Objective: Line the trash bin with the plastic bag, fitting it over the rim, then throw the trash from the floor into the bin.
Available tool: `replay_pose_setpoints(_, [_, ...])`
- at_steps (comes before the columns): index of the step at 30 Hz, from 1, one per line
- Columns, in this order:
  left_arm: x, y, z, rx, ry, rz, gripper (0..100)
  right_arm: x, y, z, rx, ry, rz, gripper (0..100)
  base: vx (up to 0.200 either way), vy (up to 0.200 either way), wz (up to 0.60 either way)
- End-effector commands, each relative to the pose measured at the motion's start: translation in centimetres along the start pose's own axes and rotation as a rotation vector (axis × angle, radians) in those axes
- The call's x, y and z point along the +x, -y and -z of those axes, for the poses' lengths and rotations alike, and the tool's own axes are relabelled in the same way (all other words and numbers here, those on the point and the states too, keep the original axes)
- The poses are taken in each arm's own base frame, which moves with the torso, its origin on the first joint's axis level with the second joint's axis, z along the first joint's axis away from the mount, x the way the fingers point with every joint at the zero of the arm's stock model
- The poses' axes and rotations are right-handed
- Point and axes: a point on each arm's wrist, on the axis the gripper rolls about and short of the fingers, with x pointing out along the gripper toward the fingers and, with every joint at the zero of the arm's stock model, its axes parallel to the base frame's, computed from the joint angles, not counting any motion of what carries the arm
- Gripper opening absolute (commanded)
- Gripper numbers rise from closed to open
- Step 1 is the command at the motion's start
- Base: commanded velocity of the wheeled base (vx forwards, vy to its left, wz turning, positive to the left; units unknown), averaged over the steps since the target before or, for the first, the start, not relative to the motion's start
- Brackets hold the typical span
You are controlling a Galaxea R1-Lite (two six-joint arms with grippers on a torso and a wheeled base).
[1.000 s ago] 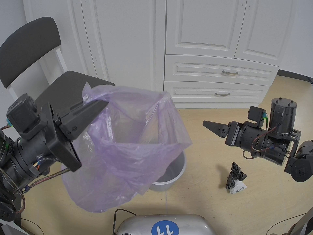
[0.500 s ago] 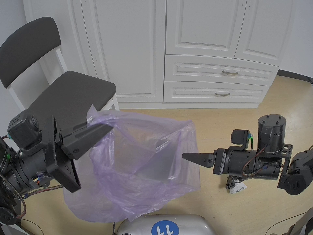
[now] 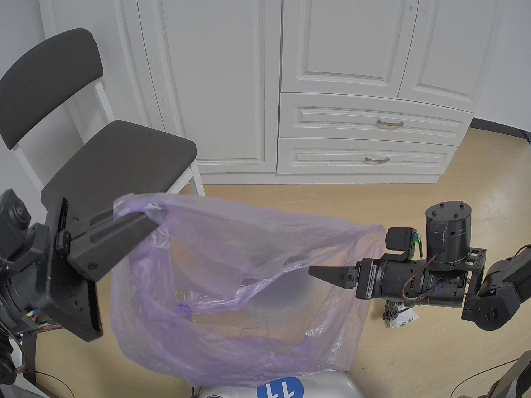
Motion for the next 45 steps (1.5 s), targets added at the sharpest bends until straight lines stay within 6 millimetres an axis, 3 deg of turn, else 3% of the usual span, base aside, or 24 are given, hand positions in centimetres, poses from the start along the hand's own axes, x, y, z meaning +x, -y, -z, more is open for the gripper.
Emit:
replay_pose_setpoints(1, [-1.1,0.7,-1.4,0.013,0.053,0.009,0,-0.5,1.0,-0.9,-0.019,0.037,0.034,100,0.0,0.0,0.0])
replay_pose_setpoints(9, [-1.9,1.4,-1.2,0.016,0.05,0.108,0,-2.4,1.6,-2.5,-0.044,0.111,0.062,100,0.0,0.0,0.0])
replay_pose_setpoints(30, [-2.7,2.3,-1.0,0.011,0.048,0.201,0,-2.5,1.2,-2.1,-0.089,0.106,0.043,100,0.0,0.0,0.0])
replay_pose_setpoints(45, [-2.6,2.5,-1.1,0.009,0.054,0.216,0,-2.4,0.6,-0.2,-0.144,0.056,0.017,100,0.0,0.0,0.0])
